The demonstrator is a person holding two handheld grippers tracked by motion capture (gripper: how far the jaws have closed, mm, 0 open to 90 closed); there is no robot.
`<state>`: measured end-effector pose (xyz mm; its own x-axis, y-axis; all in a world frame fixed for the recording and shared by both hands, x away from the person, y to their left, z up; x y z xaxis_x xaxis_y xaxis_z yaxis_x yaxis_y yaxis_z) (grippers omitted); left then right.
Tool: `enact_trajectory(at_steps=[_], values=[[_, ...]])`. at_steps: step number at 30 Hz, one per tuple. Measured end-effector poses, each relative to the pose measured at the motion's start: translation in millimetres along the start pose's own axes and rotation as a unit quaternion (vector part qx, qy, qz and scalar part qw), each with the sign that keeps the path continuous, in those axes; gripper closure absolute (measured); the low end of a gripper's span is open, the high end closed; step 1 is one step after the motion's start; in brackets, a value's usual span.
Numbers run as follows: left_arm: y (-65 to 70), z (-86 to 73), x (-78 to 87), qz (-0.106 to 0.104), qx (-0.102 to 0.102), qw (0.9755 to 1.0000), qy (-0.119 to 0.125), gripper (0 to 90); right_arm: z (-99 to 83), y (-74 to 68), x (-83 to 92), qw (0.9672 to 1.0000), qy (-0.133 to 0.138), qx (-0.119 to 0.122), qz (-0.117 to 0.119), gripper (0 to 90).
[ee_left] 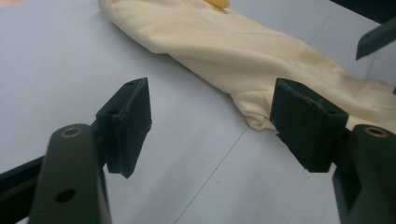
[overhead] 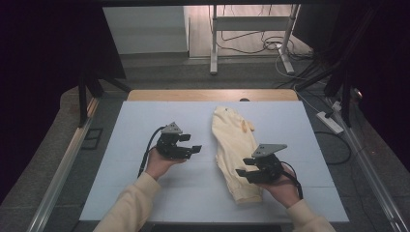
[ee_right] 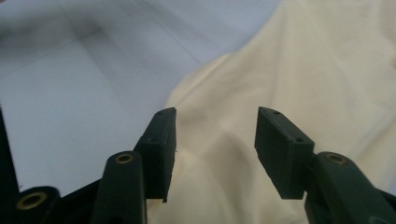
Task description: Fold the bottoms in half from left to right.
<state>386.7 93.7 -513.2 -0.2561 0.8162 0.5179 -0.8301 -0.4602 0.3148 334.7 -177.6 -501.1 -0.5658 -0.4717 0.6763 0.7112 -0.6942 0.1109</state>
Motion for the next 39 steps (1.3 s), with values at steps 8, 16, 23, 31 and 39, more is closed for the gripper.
enact_trajectory(at_steps=[8, 16, 23, 31, 39], values=[[-0.1, -0.2, 0.3, 0.000, 0.001, 1.0000, 0.001, 29.2, -5.6, 17.2, 4.3, 0.9997, -0.005, -0.010, -0.022, 45.0], [1.9, -1.1, 2.5, 0.002, 0.000, 1.0000, 0.001, 28.7, -13.0, 26.8, 7.4, 0.9993, -0.010, -0.021, -0.028, 43.4], [4.9, -5.5, 2.0, 0.002, -0.001, 1.0000, -0.007, 28.6, -19.2, 26.9, 8.9, 0.9991, -0.016, -0.024, -0.031, 42.2], [10.9, -8.4, 7.1, 0.001, 0.000, 1.0000, -0.005, 28.2, -26.4, 26.0, 14.0, 0.9982, -0.025, -0.031, -0.046, 41.2], [17.5, -24.1, 23.0, 0.013, 0.004, 0.9999, -0.007, 28.0, -37.4, 27.0, 20.7, 0.9975, -0.029, -0.040, -0.050, 40.0]])
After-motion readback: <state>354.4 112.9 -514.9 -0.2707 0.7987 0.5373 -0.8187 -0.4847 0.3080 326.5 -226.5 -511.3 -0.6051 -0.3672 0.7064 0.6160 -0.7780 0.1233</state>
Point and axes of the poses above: each handheld gripper's, and its own axes: x roughly backward along the jaws, z roughly out of its top, y roughly to its right, the point moved 5 cm from there along -x, roughly forward along the jaws, and after that the axes turned 13 degrees about -z, right-handed, at the moved point
